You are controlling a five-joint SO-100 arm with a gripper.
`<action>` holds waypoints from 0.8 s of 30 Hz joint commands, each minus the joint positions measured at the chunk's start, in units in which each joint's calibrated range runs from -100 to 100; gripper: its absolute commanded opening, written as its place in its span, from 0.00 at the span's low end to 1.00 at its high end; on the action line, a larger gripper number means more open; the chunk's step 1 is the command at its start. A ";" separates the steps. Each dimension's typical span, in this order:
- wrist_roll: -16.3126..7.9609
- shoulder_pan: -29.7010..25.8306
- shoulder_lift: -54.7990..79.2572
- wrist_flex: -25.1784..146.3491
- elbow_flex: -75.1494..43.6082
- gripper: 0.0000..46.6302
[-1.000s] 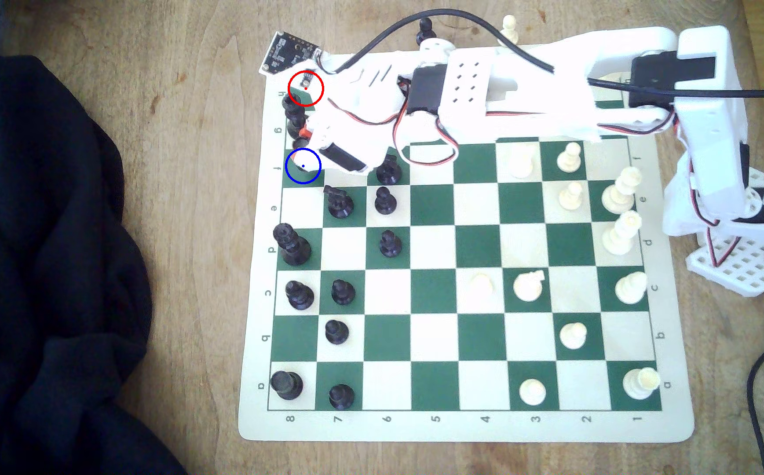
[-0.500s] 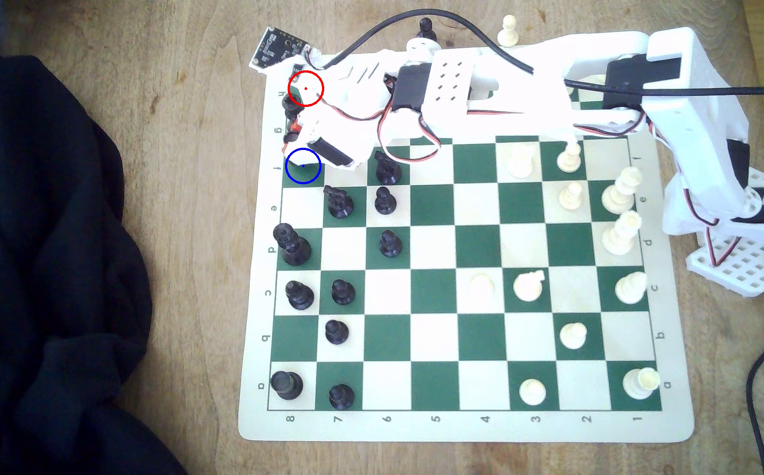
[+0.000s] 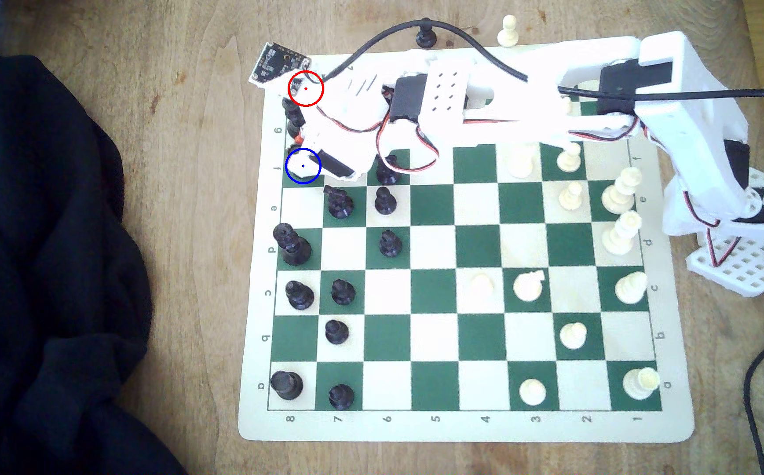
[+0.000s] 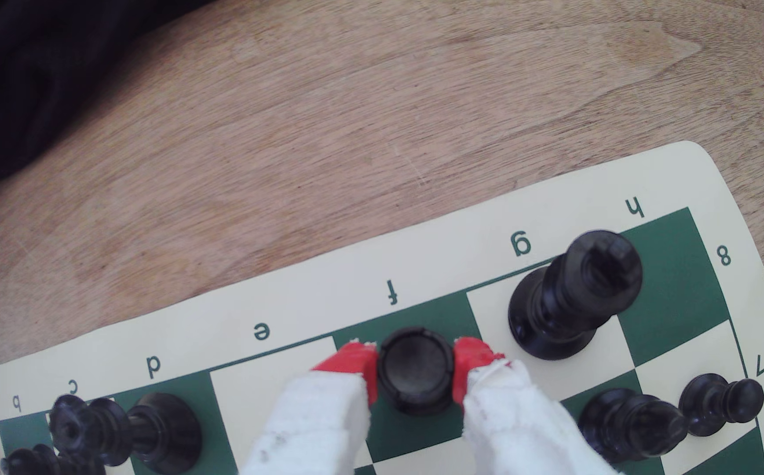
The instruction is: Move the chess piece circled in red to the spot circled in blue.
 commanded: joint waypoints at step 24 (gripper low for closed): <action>0.15 0.51 -16.40 11.03 -4.24 0.28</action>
